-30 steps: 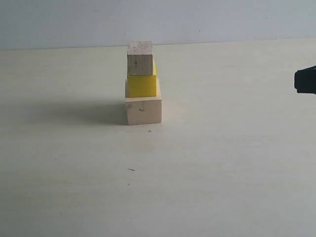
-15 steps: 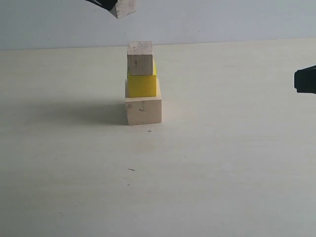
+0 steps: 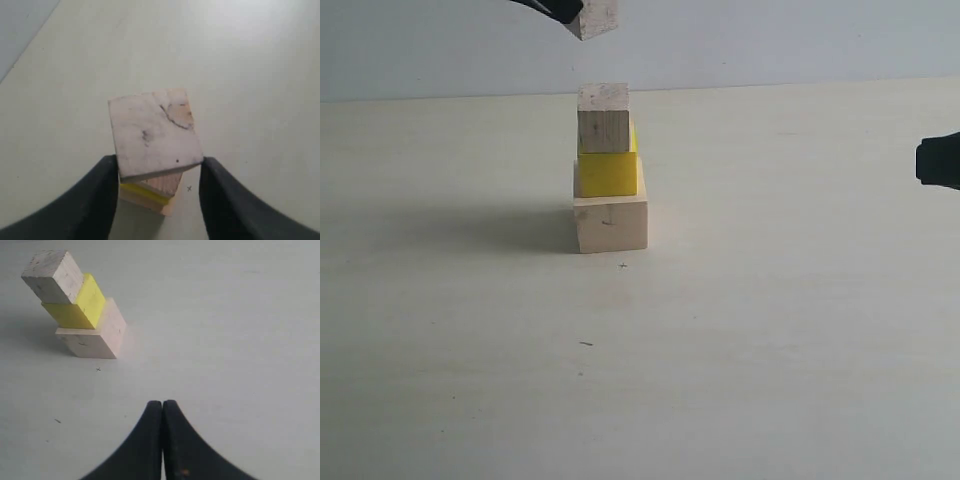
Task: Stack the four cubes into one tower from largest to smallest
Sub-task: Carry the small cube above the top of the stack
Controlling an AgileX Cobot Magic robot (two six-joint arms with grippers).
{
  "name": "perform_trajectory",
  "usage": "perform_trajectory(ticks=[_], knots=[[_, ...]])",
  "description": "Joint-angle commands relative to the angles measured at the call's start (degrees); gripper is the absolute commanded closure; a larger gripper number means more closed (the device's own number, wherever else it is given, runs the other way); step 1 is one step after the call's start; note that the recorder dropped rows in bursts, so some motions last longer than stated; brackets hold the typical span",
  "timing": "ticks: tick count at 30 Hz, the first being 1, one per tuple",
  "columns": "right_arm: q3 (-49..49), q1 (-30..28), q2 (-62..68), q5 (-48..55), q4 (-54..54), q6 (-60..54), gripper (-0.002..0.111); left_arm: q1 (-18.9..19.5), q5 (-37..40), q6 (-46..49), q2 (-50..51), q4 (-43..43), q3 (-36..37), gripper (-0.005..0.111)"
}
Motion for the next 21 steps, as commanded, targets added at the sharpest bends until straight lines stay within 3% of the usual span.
perform_trajectory(ticks=[1, 8, 21], knots=[[0.24, 0.06, -0.28, -1.18, -0.09, 0.22, 0.108, -0.39, -0.12, -13.92, 0.06, 0.23, -0.47, 0.107], [0.24, 0.06, -0.28, -1.79, -0.23, 0.22, 0.108, -2.65, -0.12, -19.47, 0.29, 5.97, -0.47, 0.107], [0.24, 0.06, -0.28, -1.79, -0.23, 0.22, 0.108, -3.19, -0.12, -12.04, 2.81, 3.69, -0.47, 0.107]])
